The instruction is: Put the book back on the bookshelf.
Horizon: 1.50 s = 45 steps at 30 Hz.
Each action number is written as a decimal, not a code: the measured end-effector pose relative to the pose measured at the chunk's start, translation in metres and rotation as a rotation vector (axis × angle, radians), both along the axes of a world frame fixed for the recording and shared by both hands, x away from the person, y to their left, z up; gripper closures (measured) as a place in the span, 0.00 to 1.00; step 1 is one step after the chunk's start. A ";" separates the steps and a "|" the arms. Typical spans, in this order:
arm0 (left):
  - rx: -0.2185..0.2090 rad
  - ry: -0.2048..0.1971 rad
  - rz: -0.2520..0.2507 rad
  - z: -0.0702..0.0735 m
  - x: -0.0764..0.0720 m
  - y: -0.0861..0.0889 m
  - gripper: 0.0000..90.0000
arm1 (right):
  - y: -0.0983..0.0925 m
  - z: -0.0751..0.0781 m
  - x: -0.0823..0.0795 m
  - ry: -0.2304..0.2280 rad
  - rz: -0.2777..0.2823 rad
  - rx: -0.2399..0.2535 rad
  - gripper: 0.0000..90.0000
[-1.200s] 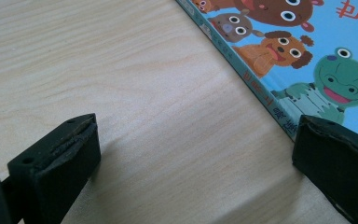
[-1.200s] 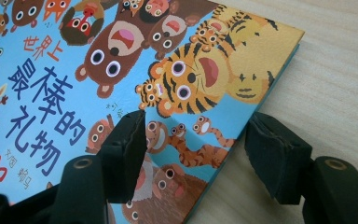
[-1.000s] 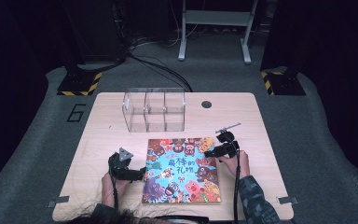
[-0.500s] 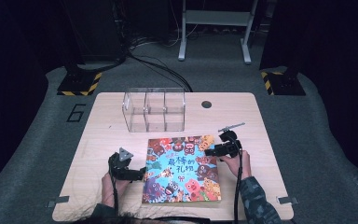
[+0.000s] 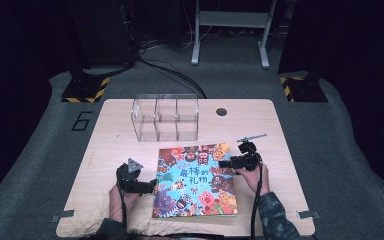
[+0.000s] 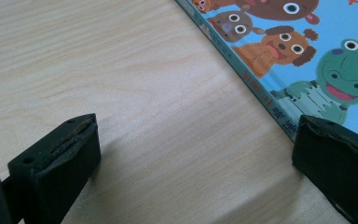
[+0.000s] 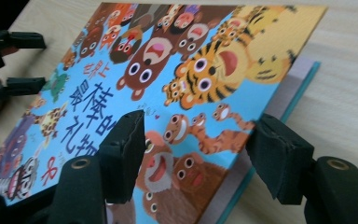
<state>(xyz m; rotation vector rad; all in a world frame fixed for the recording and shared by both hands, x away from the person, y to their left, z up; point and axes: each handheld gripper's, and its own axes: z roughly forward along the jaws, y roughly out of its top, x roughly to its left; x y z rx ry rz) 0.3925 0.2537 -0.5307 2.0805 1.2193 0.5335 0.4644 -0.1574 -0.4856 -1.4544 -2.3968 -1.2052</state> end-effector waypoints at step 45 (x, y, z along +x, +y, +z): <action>-0.135 0.000 0.011 0.002 -0.003 0.001 0.00 | 0.026 0.006 0.018 -0.030 0.035 0.052 0.46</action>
